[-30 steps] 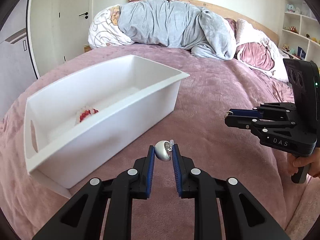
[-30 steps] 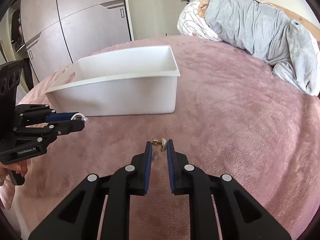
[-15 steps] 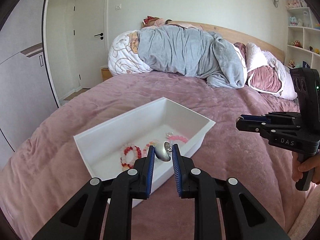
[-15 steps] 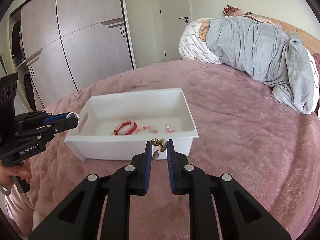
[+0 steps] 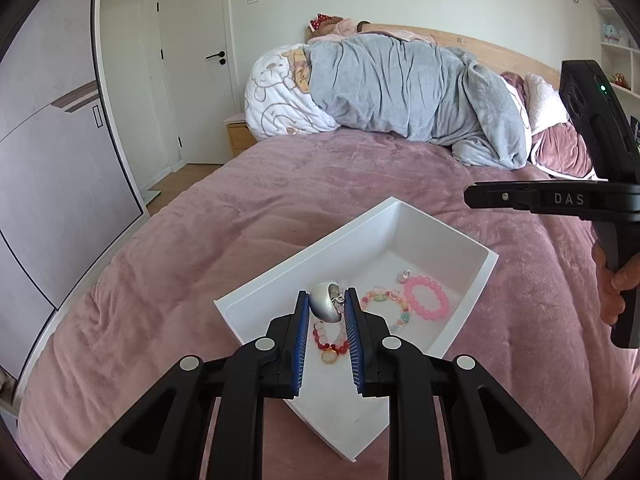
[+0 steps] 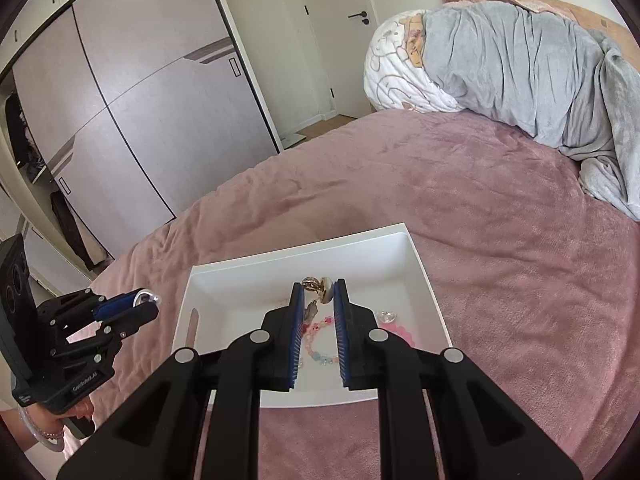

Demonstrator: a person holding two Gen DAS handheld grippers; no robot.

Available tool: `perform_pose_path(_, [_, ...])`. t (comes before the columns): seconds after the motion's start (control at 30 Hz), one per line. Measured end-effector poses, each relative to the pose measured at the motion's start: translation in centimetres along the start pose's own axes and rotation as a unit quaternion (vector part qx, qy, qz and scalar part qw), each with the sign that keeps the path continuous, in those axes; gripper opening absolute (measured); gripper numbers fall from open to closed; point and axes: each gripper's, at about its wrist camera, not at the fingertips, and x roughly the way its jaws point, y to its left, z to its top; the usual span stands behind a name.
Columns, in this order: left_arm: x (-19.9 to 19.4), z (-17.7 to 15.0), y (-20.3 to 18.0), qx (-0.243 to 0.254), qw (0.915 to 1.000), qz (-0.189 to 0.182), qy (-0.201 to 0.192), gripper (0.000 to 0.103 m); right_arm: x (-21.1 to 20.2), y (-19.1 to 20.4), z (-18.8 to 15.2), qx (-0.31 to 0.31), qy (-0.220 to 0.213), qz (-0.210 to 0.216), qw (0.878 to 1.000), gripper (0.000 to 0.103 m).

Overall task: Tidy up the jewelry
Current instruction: 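Carry pearl earring in left gripper and gold earring in right gripper over bin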

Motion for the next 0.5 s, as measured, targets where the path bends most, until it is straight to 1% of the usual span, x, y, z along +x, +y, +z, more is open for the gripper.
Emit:
perform_pose_path(0.1, [2.1,0.2,0.5,-0.005,0.9993,-0.005,0.037,0.023,2.7,-0.3,0.7,0.004,0.036,-0.019,0.999,0.015])
perform_pose_path(0.23, [4.8,0.5,0.5,-0.008,0.9972,-0.009,0.074,0.023,6.2,-1.0,0.8,0.01,0.077,-0.04,0.996,0.015])
perform_pose_path(0.33, [6.7,0.8,0.1,0.0,0.9952,-0.018,0.097,0.023,8.2,-1.7,0.6,0.01,0.095,-0.047,0.994,0.015])
perform_pose_path(0.43, [8.5,0.8,-0.8,0.018,0.9926,-0.011,0.119,0.023,10.1,-2.1,0.5,0.001,0.109,-0.053,0.993,0.015])
perform_pose_path(0.5, [9.8,0.5,-1.0,0.021,0.9901,-0.003,0.139,0.023,11.5,-2.3,0.4,-0.002,0.121,-0.054,0.991,0.015])
